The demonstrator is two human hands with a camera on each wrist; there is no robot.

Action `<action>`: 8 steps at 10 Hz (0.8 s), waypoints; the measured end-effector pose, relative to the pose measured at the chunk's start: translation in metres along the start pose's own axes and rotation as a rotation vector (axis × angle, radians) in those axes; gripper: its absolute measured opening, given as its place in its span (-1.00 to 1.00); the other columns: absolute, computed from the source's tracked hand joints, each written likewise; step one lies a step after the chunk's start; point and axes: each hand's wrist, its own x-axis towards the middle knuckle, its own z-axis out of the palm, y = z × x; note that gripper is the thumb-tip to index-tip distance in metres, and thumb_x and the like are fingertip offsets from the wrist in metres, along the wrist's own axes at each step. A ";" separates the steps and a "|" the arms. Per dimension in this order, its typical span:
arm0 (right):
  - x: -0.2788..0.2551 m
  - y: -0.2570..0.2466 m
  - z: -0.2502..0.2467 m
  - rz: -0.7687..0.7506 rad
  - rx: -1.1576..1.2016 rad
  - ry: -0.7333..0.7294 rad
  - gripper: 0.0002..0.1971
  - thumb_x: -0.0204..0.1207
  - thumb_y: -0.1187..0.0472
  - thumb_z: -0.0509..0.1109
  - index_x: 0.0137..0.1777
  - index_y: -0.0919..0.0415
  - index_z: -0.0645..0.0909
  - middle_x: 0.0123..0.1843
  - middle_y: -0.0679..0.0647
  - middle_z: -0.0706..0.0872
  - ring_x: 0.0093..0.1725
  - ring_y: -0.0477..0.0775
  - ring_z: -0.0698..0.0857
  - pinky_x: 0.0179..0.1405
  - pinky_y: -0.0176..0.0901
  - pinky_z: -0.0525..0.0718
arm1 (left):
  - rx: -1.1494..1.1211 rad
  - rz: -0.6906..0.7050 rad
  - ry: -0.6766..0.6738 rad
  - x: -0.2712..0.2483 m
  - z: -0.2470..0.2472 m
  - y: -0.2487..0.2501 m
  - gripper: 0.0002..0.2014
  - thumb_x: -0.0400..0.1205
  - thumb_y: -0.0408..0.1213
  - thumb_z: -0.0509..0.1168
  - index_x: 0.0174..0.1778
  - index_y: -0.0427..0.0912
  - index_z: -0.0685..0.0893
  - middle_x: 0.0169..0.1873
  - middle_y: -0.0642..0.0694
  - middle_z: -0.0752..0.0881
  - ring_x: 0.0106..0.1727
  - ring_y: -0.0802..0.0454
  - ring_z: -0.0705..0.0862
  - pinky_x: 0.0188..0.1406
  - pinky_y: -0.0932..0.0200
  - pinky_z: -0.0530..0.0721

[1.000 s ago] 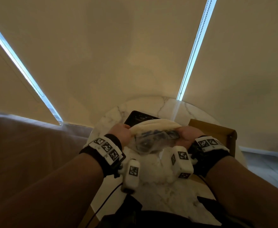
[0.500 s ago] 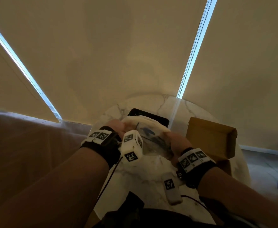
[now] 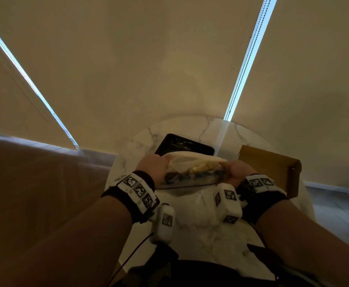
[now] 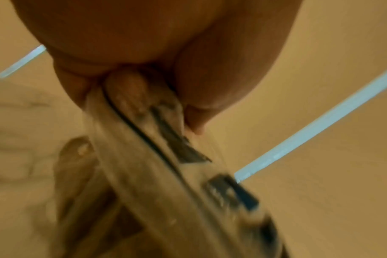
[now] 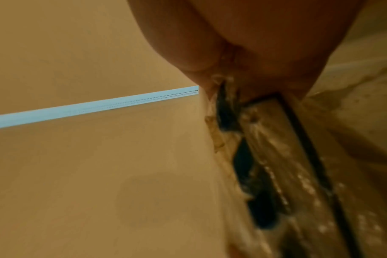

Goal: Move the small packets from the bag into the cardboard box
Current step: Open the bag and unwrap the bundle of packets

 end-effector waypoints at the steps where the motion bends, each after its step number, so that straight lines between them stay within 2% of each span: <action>1: -0.009 0.002 0.001 -0.204 -0.343 0.090 -0.66 0.58 0.28 0.32 0.35 0.09 0.56 0.22 0.18 0.63 -0.04 0.10 0.63 -0.08 -0.02 0.69 | -0.003 0.009 -0.024 0.005 -0.001 0.004 -0.66 0.82 -0.28 0.10 -0.26 0.14 0.38 0.34 -0.48 0.62 0.43 -0.46 0.57 0.42 -0.31 0.55; 2: -0.023 0.003 0.011 -0.335 -0.482 0.070 -0.78 0.50 0.20 0.38 0.13 0.00 0.58 0.06 0.06 0.62 -0.02 0.11 0.65 -0.04 0.03 0.74 | -0.281 -0.082 -0.049 0.010 -0.001 0.006 -0.76 0.82 -0.20 0.12 0.21 -0.19 0.66 0.26 -0.38 0.64 0.36 -0.41 0.64 0.37 -0.33 0.62; 3: -0.033 0.000 0.018 -0.373 -0.500 -0.053 -0.73 0.37 0.02 0.41 0.07 0.00 0.61 0.05 0.11 0.63 -0.02 0.13 0.65 -0.12 0.03 0.71 | -0.569 -0.166 -0.039 -0.009 -0.009 0.023 -0.63 0.81 -0.09 0.14 0.41 -0.23 0.58 0.06 -0.21 0.66 -0.08 -0.17 0.70 -0.01 -0.12 0.74; 4: -0.034 -0.007 0.015 -0.443 -0.783 -0.043 -0.73 0.60 -0.12 0.29 -0.06 0.07 0.65 -0.15 0.07 0.69 -0.16 0.07 0.66 -0.31 -0.15 0.57 | -0.695 -0.184 -0.202 -0.017 -0.014 0.026 -0.48 0.60 -0.02 0.45 0.39 -0.26 0.64 -0.04 -0.22 0.77 -0.21 -0.20 0.78 -0.29 -0.05 0.77; 5: -0.034 -0.014 0.009 -0.403 -0.943 0.117 -0.56 0.72 -0.12 0.07 0.05 0.20 0.65 -0.04 0.15 0.70 -0.05 0.14 0.64 -0.14 -0.12 0.52 | -0.192 0.022 -0.073 -0.018 -0.009 0.025 -0.36 0.38 -0.15 0.62 0.28 -0.22 0.47 0.01 -0.22 0.70 -0.07 -0.17 0.73 -0.22 -0.06 0.77; 6: -0.027 -0.016 0.004 -0.342 -1.036 0.193 -0.55 0.75 0.11 0.07 0.60 0.19 0.26 0.42 0.27 0.55 0.34 0.27 0.57 0.30 0.01 0.53 | 0.229 0.352 0.061 -0.023 -0.003 0.021 -0.76 0.67 -0.26 0.34 0.01 0.00 0.35 -0.15 -0.14 0.58 -0.30 0.02 0.52 -0.45 0.21 0.43; 7: -0.026 -0.015 0.001 -0.361 -1.081 0.149 -0.39 0.68 0.24 0.25 0.68 0.18 0.11 0.52 0.27 0.48 0.43 0.25 0.54 0.34 -0.04 0.51 | 0.400 0.505 0.110 -0.023 -0.004 0.018 -0.91 0.78 -0.17 0.18 -0.04 0.05 0.45 -0.10 -0.08 0.52 -0.25 0.02 0.52 -0.37 0.23 0.36; 8: -0.025 -0.012 0.001 -0.351 -1.033 0.165 -0.37 0.63 0.16 0.35 0.65 0.19 0.22 0.46 0.25 0.55 0.37 0.25 0.59 0.29 -0.03 0.58 | 0.405 0.525 0.159 -0.022 -0.006 0.020 -0.81 0.81 -0.11 0.12 -0.09 0.00 0.54 -0.25 0.06 0.54 -0.23 0.11 0.54 -0.36 0.28 0.33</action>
